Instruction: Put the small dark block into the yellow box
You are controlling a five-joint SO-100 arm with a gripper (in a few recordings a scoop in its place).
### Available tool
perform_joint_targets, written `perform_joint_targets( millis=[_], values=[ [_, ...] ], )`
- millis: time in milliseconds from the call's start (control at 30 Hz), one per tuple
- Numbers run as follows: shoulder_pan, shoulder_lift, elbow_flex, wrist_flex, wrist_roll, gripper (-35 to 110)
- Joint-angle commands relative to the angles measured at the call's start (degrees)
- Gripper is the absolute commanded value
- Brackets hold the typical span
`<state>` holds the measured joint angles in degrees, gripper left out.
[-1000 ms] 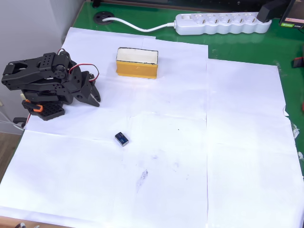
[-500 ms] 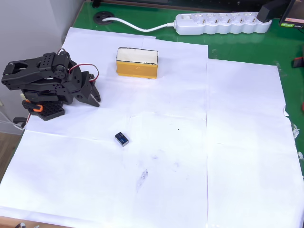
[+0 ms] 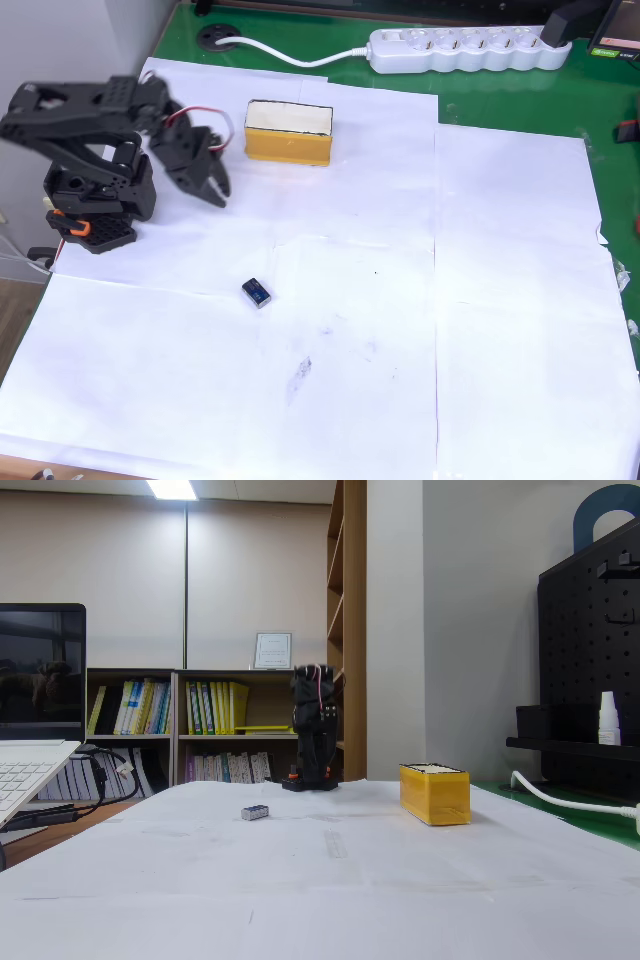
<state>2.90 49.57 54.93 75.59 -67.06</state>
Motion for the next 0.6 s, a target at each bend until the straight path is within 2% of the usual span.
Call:
perform_joint_targets(
  millis=[0,100,167,233,400,467,567],
  values=[
    [2.9,11.2,17.8,5.9,2.5,16],
    [5.4,18.5,26.8,9.4,3.6,17],
    [7.3,22.5,30.8,10.8,4.6,29],
    [8.7,25.8,33.5,11.2,5.0,30],
    [11.3,29.4,36.1,11.9,6.7,30],
    [11.8,29.9,36.2,12.9,7.0,39],
    [12.0,30.1,36.1,14.1,7.0,39]
  ],
)
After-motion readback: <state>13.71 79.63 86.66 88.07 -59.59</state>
